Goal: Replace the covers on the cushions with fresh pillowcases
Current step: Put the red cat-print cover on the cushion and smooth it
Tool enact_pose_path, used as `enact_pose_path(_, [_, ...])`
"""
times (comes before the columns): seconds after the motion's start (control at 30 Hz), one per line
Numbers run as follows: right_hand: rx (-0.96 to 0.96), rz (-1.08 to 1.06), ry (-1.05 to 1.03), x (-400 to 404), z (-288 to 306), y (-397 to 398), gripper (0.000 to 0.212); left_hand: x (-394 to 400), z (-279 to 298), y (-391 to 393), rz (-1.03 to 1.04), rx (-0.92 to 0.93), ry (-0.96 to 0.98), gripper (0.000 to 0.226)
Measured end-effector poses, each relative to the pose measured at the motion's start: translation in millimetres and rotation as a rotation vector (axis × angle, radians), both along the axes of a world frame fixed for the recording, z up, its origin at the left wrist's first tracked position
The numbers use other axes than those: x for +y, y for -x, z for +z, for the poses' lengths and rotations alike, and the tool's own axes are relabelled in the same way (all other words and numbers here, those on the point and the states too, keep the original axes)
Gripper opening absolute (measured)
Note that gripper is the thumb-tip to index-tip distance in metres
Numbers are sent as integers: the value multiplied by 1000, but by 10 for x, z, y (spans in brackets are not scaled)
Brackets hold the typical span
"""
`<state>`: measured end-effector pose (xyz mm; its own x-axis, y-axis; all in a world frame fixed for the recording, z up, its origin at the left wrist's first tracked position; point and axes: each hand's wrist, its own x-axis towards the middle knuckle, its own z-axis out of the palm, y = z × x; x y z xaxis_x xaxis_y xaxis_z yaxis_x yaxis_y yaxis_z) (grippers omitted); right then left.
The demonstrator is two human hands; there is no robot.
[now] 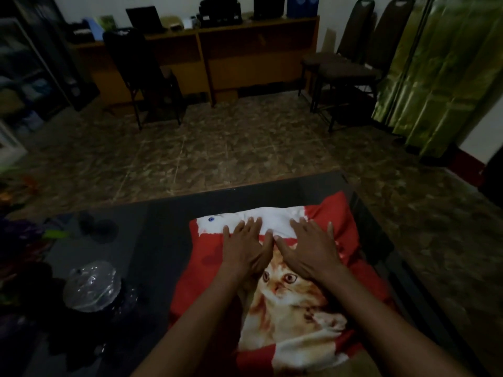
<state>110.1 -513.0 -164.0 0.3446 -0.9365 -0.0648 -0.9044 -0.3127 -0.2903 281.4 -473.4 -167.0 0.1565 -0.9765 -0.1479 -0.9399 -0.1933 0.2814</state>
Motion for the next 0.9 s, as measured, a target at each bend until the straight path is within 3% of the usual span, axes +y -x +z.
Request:
enact_pose_path(0.23, [-62,-144,-200,57,90,150,91,190,12,-136,-26,16,56,71])
enact_pose_path(0.33, [-118,-234,-268,20,74,292,100,378,-18,-428,166,-42,105,73])
enact_pose_path(0.43, [-204,-297,-350,-95,22,323,119,496,-150,-488,283,65,96,73])
enact_pose_path(0.7, [-95,-253,-347,-268,144,296,121,444,-303,-460,309,149,130,73])
enact_pose_path(0.8, [21,-183,-186,-325,145,235,122,505,-316,-398,342,156,186,68])
enact_pose_path(0.9, [-92,-79,-154,-353,-74,118,108,546,-335,-383,363,151,207,65])
